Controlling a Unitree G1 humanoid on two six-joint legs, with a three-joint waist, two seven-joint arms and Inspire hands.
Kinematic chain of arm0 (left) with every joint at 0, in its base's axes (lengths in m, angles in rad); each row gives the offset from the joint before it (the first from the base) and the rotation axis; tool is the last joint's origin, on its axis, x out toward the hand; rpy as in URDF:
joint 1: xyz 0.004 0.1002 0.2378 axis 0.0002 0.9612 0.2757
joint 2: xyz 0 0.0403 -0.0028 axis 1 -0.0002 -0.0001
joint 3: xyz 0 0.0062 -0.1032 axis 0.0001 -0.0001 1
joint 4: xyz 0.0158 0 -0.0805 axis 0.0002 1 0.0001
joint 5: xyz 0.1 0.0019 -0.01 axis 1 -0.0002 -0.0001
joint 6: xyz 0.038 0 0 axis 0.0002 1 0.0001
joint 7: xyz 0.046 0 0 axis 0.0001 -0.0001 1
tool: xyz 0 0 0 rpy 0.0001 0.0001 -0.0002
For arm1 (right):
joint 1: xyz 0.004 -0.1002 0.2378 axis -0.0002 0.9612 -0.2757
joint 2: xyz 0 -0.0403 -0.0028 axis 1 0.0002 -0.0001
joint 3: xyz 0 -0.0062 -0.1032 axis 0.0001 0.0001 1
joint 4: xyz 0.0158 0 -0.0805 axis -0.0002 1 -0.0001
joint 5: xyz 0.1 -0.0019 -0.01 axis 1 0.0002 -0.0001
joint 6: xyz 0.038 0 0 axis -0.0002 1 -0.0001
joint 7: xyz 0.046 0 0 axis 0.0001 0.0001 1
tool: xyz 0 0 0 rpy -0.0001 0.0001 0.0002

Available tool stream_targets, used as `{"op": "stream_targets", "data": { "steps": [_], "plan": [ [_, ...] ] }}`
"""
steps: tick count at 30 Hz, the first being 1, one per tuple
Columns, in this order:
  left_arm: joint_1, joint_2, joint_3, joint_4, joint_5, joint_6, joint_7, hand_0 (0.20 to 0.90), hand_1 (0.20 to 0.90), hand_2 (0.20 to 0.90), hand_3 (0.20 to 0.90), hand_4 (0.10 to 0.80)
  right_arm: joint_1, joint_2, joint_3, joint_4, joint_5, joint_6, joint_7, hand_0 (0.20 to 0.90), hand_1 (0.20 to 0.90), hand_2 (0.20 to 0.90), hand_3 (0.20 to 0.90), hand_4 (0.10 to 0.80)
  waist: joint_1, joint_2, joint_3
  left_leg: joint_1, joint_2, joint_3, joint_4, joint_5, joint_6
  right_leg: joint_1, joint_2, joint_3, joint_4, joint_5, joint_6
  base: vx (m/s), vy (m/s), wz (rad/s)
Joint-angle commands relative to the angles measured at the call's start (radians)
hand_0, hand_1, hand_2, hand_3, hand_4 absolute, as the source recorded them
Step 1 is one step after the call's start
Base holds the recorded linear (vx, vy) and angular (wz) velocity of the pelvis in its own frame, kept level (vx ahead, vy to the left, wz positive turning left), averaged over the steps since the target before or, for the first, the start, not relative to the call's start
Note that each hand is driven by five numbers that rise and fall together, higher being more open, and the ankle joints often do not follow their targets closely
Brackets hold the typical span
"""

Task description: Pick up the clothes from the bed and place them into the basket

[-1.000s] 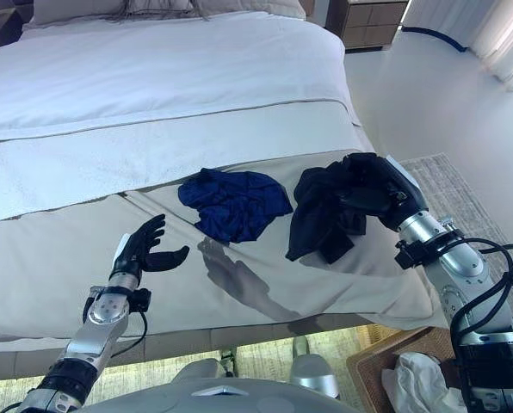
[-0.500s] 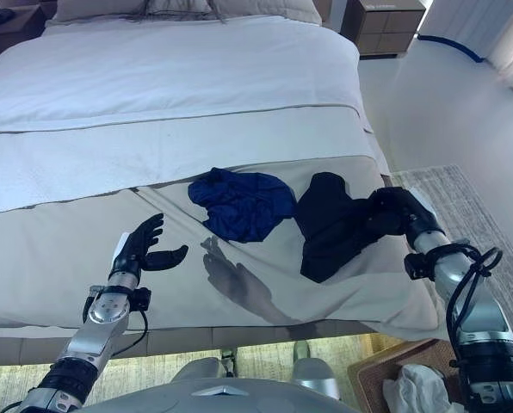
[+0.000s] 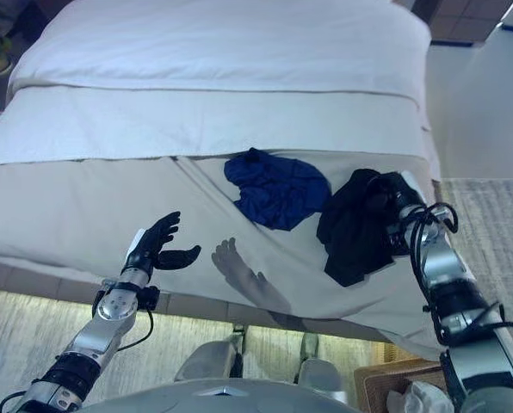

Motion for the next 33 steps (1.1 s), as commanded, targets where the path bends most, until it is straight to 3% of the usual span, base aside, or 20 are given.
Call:
{"op": "stream_targets", "data": {
  "steps": [1, 7, 14, 15, 16, 19, 26, 33],
  "plan": [
    [-0.116, 0.049, -0.006, -0.127, -0.033, -0.143, 0.004, 0.9, 0.9, 0.9, 0.9, 0.8, -0.224, -0.145, 0.044, 0.019, -0.109, -0.093, -0.128, 0.3, 0.3, 0.3, 0.2, 0.1, 0.027, -0.004, 0.067, 0.018, -0.006, -0.053, 0.089, -0.18, -0.009, -0.1, -0.01, -0.018, 0.167, -0.055, -0.042, -0.059, 0.023, 0.17],
    [-0.12, 0.068, -0.04, -0.17, -0.062, -0.177, 0.02, 0.9, 0.9, 0.9, 0.9, 0.8, -0.323, -0.231, 0.116, 0.174, -0.253, 0.025, -0.18, 0.3, 0.3, 0.3, 0.2, 0.1, 0.042, 0.04, 0.115, -0.028, -0.017, -0.072, 0.084, -0.151, -0.019, -0.145, -0.016, -0.047, 0.198, -0.068, -0.054, -0.038, 0.027, 0.11],
    [-0.143, 0.078, -0.056, -0.18, -0.081, -0.185, 0.037, 0.9, 0.9, 0.9, 0.9, 0.8, -0.348, -0.252, 0.163, 0.27, -0.283, 0.094, -0.143, 0.3, 0.3, 0.3, 0.2, 0.1, 0.039, 0.066, 0.152, -0.055, -0.021, -0.077, 0.083, -0.139, -0.02, -0.189, -0.023, -0.06, 0.224, -0.07, -0.059, -0.03, -0.003, 0.05],
    [-0.148, 0.079, -0.058, -0.184, -0.082, -0.182, 0.039, 0.9, 0.9, 0.9, 0.9, 0.8, -0.354, -0.254, 0.171, 0.277, -0.289, 0.095, -0.137, 0.366, 0.366, 0.366, 0.277, 0.177, 0.038, 0.068, 0.154, -0.057, -0.022, -0.076, 0.08, -0.137, -0.021, -0.193, -0.022, -0.059, 0.222, -0.069, -0.058, -0.04, -0.011, 0.02],
    [-0.15, 0.079, -0.059, -0.186, -0.082, -0.18, 0.039, 0.9, 0.9, 0.9, 0.9, 0.8, -0.358, -0.254, 0.177, 0.279, -0.296, 0.102, -0.134, 0.9, 0.9, 0.9, 0.9, 0.8, 0.036, 0.069, 0.156, -0.058, -0.022, -0.074, 0.079, -0.136, -0.021, -0.196, -0.022, -0.058, 0.223, -0.068, -0.058, 0.0, 0.0, 0.0],
    [-0.151, 0.078, -0.057, -0.194, -0.085, -0.18, 0.039, 0.9, 0.9, 0.9, 0.9, 0.8, -0.346, -0.257, 0.178, 0.253, -0.298, 0.117, -0.125, 0.9, 0.9, 0.9, 0.9, 0.8, 0.028, 0.067, 0.157, -0.052, -0.019, -0.066, 0.07, -0.136, -0.021, -0.193, -0.02, -0.054, 0.217, -0.066, -0.056, -0.008, 0.004, -0.05],
    [-0.129, 0.069, -0.038, -0.201, -0.073, -0.175, 0.033, 0.9, 0.9, 0.9, 0.9, 0.8, -0.203, -0.244, 0.08, 0.107, -0.349, 0.009, -0.196, 0.9, 0.9, 0.9, 0.9, 0.8, 0.001, 0.045, 0.145, -0.021, -0.018, -0.049, 0.052, -0.144, -0.015, -0.166, -0.009, -0.036, 0.2, -0.064, -0.049, 0.016, 0.007, -0.07],
    [-0.093, 0.06, -0.012, -0.207, -0.056, -0.164, 0.034, 0.9, 0.9, 0.9, 0.9, 0.8, -0.014, -0.217, -0.031, -0.067, -0.44, -0.021, -0.247, 0.9, 0.9, 0.9, 0.9, 0.8, -0.029, 0.017, 0.118, 0.013, -0.014, -0.029, 0.045, -0.159, -0.006, -0.138, 0.0, -0.013, 0.187, -0.061, -0.038, 0.022, 0.006, -0.04]
  ]
}}
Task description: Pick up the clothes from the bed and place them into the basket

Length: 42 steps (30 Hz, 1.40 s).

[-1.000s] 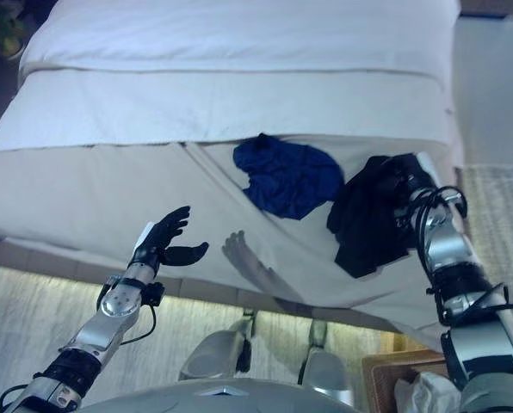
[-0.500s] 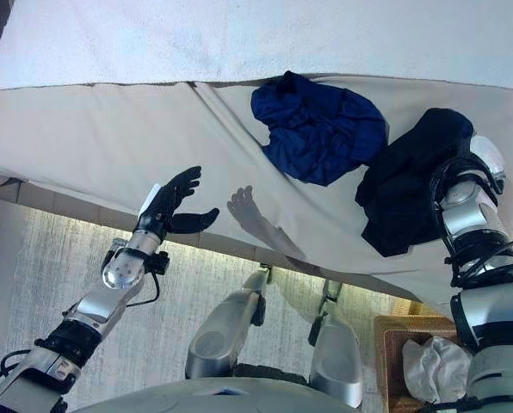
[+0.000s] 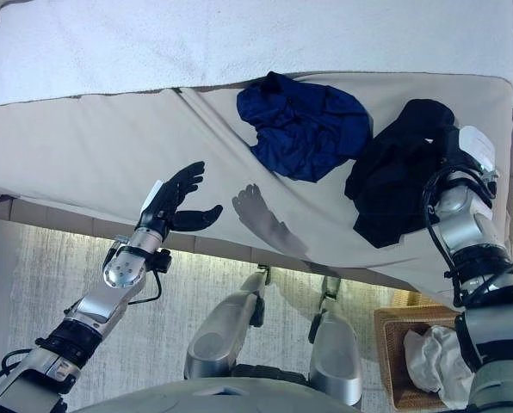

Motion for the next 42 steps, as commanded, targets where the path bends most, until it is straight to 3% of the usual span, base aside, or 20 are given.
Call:
{"op": "stream_targets", "data": {
  "steps": [1, 12, 22, 27, 35, 39, 40, 42],
  "plan": [
    [0.04, -0.008, 0.063, -0.089, 0.007, -0.079, 0.02, 0.9, 0.9, 0.9, 0.9, 0.8, 0.037, -0.12, -0.044, -0.122, -0.108, -0.055, -0.107, 0.9, 0.9, 0.9, 0.9, 0.8, -0.026, -0.05, -0.102, 0.057, -0.006, -0.014, 0.044, -0.181, 0.003, -0.072, 0.008, 0.012, 0.13, -0.059, -0.039, 0.039, 0.006, -0.06],
    [0.092, -0.022, 0.109, -0.093, 0.038, -0.068, 0.006, 0.9, 0.9, 0.9, 0.9, 0.8, 0.206, -0.074, -0.153, -0.325, -0.144, -0.126, -0.084, 0.9, 0.9, 0.9, 0.9, 0.8, -0.053, -0.081, -0.142, 0.091, -0.001, 0.017, 0.05, -0.205, 0.012, -0.037, 0.018, 0.046, 0.105, -0.052, -0.025, 0.018, 0.006, -0.11],
    [0.099, -0.031, 0.13, -0.082, 0.06, -0.083, -0.002, 0.9, 0.9, 0.9, 0.9, 0.8, 0.24, -0.018, -0.123, -0.404, -0.066, -0.2, 0.056, 0.9, 0.9, 0.9, 0.9, 0.8, -0.049, -0.088, -0.137, 0.08, 0.0, 0.018, 0.064, -0.209, 0.012, -0.045, 0.019, 0.045, 0.12, -0.063, -0.026, -0.011, -0.011, -0.01],
    [0.052, -0.024, 0.099, -0.072, 0.06, -0.09, 0.0, 0.9, 0.9, 0.9, 0.9, 0.8, 0.089, -0.008, -0.026, -0.272, 0.055, -0.155, 0.085, 0.9, 0.9, 0.9, 0.9, 0.8, -0.021, -0.075, -0.102, 0.036, 0.0, 0.009, 0.122, -0.217, 0.003, -0.064, 0.006, 0.017, 0.146, -0.073, -0.039, -0.046, -0.034, 0.01],
    [-0.056, -0.011, 0.039, -0.071, 0.026, -0.115, 0.026, 0.9, 0.9, 0.9, 0.9, 0.8, -0.24, -0.025, 0.118, 0.062, 0.149, -0.089, 0.07, 0.9, 0.9, 0.9, 0.9, 0.8, 0.032, -0.015, -0.002, -0.118, -0.018, -0.011, 0.297, -0.228, -0.009, -0.207, -0.033, -0.049, 0.334, -0.124, -0.081, -0.127, -0.011, 0.07],
    [-0.095, -0.012, 0.015, -0.111, 0.026, -0.096, 0.046, 0.9, 0.9, 0.9, 0.9, 0.8, -0.383, -0.027, 0.197, 0.216, 0.141, -0.025, 0.022, 0.9, 0.9, 0.9, 0.9, 0.8, 0.06, 0.0, 0.034, -0.278, -0.051, -0.008, 0.554, -0.322, 0.02, -0.364, -0.085, -0.07, 0.607, -0.212, -0.12, -0.116, -0.007, 0.26],
    [-0.095, -0.013, 0.011, -0.116, 0.027, -0.087, 0.05, 0.9, 0.9, 0.9, 0.9, 0.8, -0.401, -0.021, 0.205, 0.243, 0.133, -0.015, 0.016, 0.9, 0.9, 0.9, 0.9, 0.8, 0.067, 0.002, 0.034, -0.302, -0.057, -0.01, 0.608, -0.367, 0.022, -0.389, -0.091, -0.058, 0.681, -0.261, -0.12, 0.028, -0.021, 0.17],
    [-0.099, -0.011, 0.005, -0.126, 0.024, -0.078, 0.058, 0.9, 0.9, 0.9, 0.9, 0.8, -0.436, -0.015, 0.218, 0.274, 0.137, 0.008, 0.009, 0.9, 0.9, 0.9, 0.9, 0.8, 0.075, 0.007, 0.034, -0.358, -0.067, -0.005, 0.682, -0.396, 0.031, -0.443, -0.104, -0.054, 0.752, -0.285, -0.126, 0.0, -0.022, 0.16]
  ]
}}
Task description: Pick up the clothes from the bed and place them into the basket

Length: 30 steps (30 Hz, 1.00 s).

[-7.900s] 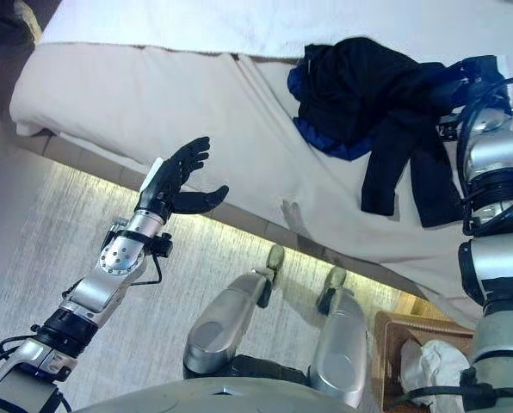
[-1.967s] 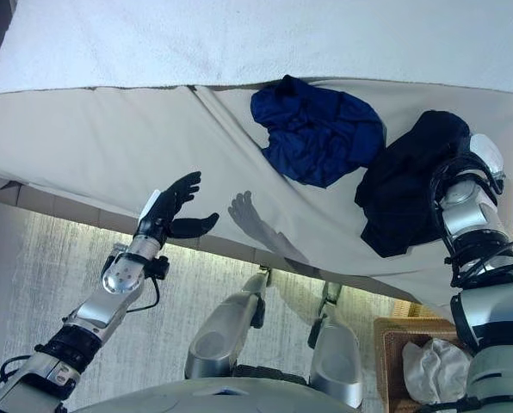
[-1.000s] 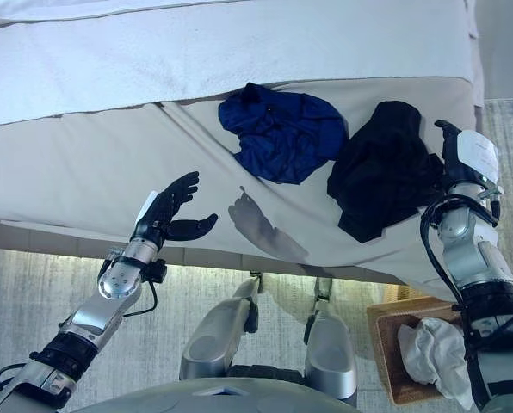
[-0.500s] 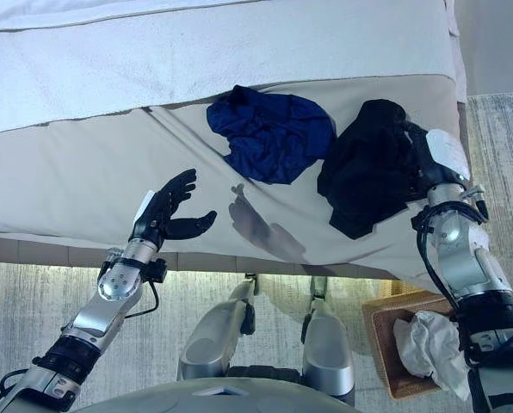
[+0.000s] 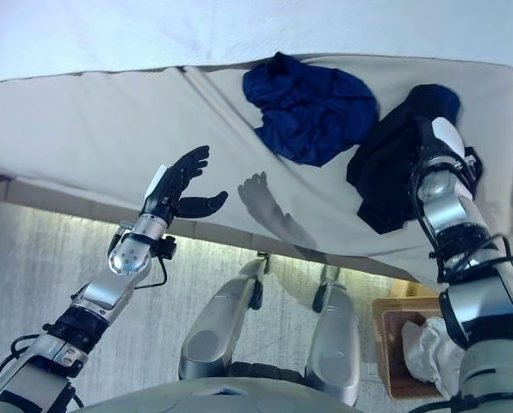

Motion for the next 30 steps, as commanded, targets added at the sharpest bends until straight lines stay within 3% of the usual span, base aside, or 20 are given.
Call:
{"op": "stream_targets", "data": {
  "steps": [1, 9, 15, 19, 20, 26, 30],
  "plan": [
    [-0.007, 0.0, 0.005, -0.138, -0.004, -0.066, 0.053, 0.9, 0.9, 0.9, 0.9, 0.8, -0.145, -0.067, 0.048, 0.022, -0.027, 0.03, -0.048, 0.9, 0.9, 0.9, 0.9, 0.8, 0.022, 0.041, 0.003, -0.155, -0.007, -0.028, 0.379, -0.3, 0.019, -0.113, 0.038, -0.071, 0.191, -0.062, -0.078, -0.048, -0.019, 0.11],
    [0.009, 0.013, 0.012, -0.19, -0.024, -0.082, 0.051, 0.9, 0.9, 0.9, 0.9, 0.8, -0.276, -0.108, 0.193, 0.179, -0.234, 0.149, 0.042, 0.9, 0.9, 0.9, 0.9, 0.8, 0.044, 0.071, 0.003, -0.367, -0.021, -0.023, 0.588, -0.353, 0.057, -0.346, 0.026, -0.033, 0.407, -0.118, -0.097, -0.064, -0.014, 0.11],
    [0.01, 0.031, 0.027, -0.206, -0.026, -0.086, 0.021, 0.9, 0.9, 0.9, 0.9, 0.8, -0.252, -0.117, 0.26, 0.252, -0.306, 0.199, 0.182, 0.9, 0.9, 0.9, 0.9, 0.8, 0.048, 0.055, 0.003, -0.4, -0.019, -0.038, 0.646, -0.374, 0.067, -0.37, 0.034, -0.034, 0.43, -0.119, -0.095, -0.038, -0.026, 0.04],
    [-0.003, 0.038, 0.028, -0.203, -0.029, -0.086, 0.001, 0.9, 0.9, 0.9, 0.9, 0.8, -0.234, -0.113, 0.25, 0.297, -0.249, 0.187, 0.179, 0.9, 0.9, 0.9, 0.9, 0.8, 0.048, 0.047, 0.003, -0.376, -0.018, -0.043, 0.642, -0.375, 0.064, -0.339, 0.039, -0.041, 0.411, -0.107, -0.094, 0.004, 0.006, -0.08],
    [-0.006, 0.038, 0.026, -0.204, -0.028, -0.084, 0.0, 0.9, 0.9, 0.9, 0.9, 0.8, -0.224, -0.115, 0.236, 0.303, -0.219, 0.173, 0.151, 0.3, 0.3, 0.3, 0.2, 0.1, 0.047, 0.043, 0.003, -0.361, -0.017, -0.043, 0.633, -0.373, 0.061, -0.319, 0.04, -0.044, 0.396, -0.1, -0.092, 0.008, 0.02, -0.08],
    [0.005, 0.04, 0.033, -0.21, -0.025, -0.083, 0.012, 0.9, 0.9, 0.9, 0.9, 0.8, -0.147, -0.134, 0.09, 0.238, 0.008, 0.1, 0.062, 0.3, 0.3, 0.3, 0.2, 0.1, 0.028, 0.016, 0.003, -0.253, 0.001, -0.036, 0.57, -0.366, 0.048, -0.199, 0.049, -0.048, 0.306, -0.072, -0.083, 0.018, 0.032, -0.1],
    [0.002, 0.036, 0.038, -0.215, -0.029, -0.067, 0.019, 0.9, 0.9, 0.9, 0.9, 0.8, -0.083, -0.135, -0.037, 0.192, 0.208, 0.007, 0.048, 0.3, 0.3, 0.3, 0.2, 0.1, 0.01, -0.006, 0.003, -0.149, 0.017, -0.027, 0.513, -0.363, 0.036, -0.095, 0.054, -0.042, 0.237, -0.057, -0.079, 0.007, 0.049, 0.12]
  ]
}}
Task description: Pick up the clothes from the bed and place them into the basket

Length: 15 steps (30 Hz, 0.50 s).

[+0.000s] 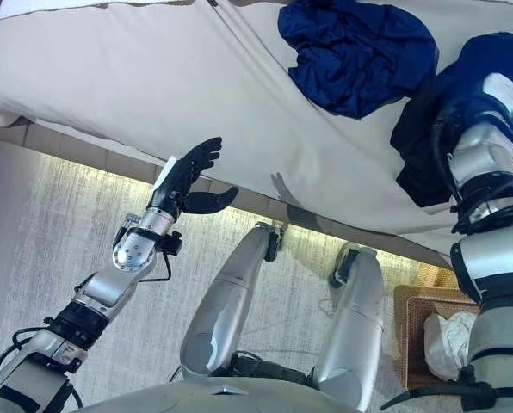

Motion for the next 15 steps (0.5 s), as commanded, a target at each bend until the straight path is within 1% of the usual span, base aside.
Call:
{"op": "stream_targets", "data": {
  "steps": [1, 3, 4, 6, 10, 13, 15],
  "plan": [
    [-0.014, 0.001, 0.069, -0.123, -0.018, -0.074, 0.03, 0.9, 0.9, 0.9, 0.9, 0.8, 0.064, -0.049, -0.012, 0.001, 0.148, -0.065, -0.018, 0.3, 0.3, 0.3, 0.2, 0.1, -0.033, -0.029, -0.019, 0.128, 0.015, 0.006, -0.08, -0.064, 0.014, 0.135, 0.057, -0.092, -0.101, 0.102, -0.024, -0.059, 0.06, -0.22],
    [-0.014, -0.003, 0.071, -0.118, -0.02, -0.073, 0.03, 0.9, 0.9, 0.9, 0.9, 0.8, 0.088, -0.048, -0.055, -0.021, 0.204, -0.118, -0.038, 0.3, 0.3, 0.3, 0.2, 0.1, -0.043, -0.037, -0.019, 0.19, 0.027, 0.012, -0.115, -0.054, 0.009, 0.196, 0.062, -0.087, -0.142, 0.111, -0.025, -0.026, 0.068, 0.01],
    [-0.017, -0.006, 0.068, -0.114, -0.02, -0.068, 0.032, 0.9, 0.9, 0.9, 0.9, 0.8, 0.098, -0.047, -0.069, -0.032, 0.217, -0.131, -0.039, 0.3, 0.3, 0.3, 0.2, 0.1, -0.047, -0.041, -0.025, 0.217, 0.032, 0.013, -0.133, -0.047, 0.005, 0.226, 0.066, -0.086, -0.168, 0.116, -0.025, 0.054, 0.071, -0.17],
    [-0.016, -0.013, 0.063, -0.099, -0.024, -0.061, 0.036, 0.9, 0.9, 0.9, 0.9, 0.8, 0.123, -0.051, -0.094, -0.057, 0.216, -0.156, -0.036, 0.3, 0.3, 0.3, 0.2, 0.1, -0.055, -0.052, -0.056, 0.271, 0.046, 0.012, -0.175, -0.03, -0.004, 0.285, 0.074, -0.082, -0.23, 0.129, -0.024, 0.079, 0.064, -0.22],
    [-0.01, -0.022, 0.063, -0.071, -0.028, -0.053, 0.036, 0.9, 0.9, 0.9, 0.9, 0.8, 0.154, -0.062, -0.114, -0.101, 0.23, -0.174, -0.03, 0.3, 0.3, 0.3, 0.2, 0.1, -0.063, -0.074, -0.104, 0.357, 0.069, 0.007, -0.253, -0.018, -0.013, 0.38, 0.088, -0.075, -0.338, 0.153, -0.018, 0.1, 0.046, -0.16],
    [-0.001, -0.028, 0.068, -0.057, -0.03, -0.041, 0.031, 0.9, 0.9, 0.9, 0.9, 0.8, 0.187, -0.071, -0.144, -0.146, 0.272, -0.185, -0.033, 0.3, 0.3, 0.3, 0.2, 0.1, -0.071, -0.091, -0.149, 0.43, 0.087, 0.015, -0.329, -0.008, -0.022, 0.46, 0.106, -0.073, -0.434, 0.174, -0.01, 0.123, 0.013, -0.16],
    [0.005, -0.032, 0.066, -0.041, -0.034, -0.024, 0.019, 0.9, 0.9, 0.9, 0.9, 0.8, 0.206, -0.073, -0.166, -0.173, 0.298, -0.194, -0.034, 0.3, 0.3, 0.3, 0.2, 0.1, -0.077, -0.102, -0.186, 0.487, 0.096, 0.023, -0.401, 0.003, -0.029, 0.512, 0.116, -0.07, -0.503, 0.192, 0.001, 0.108, -0.002, -0.14]
  ]
}}
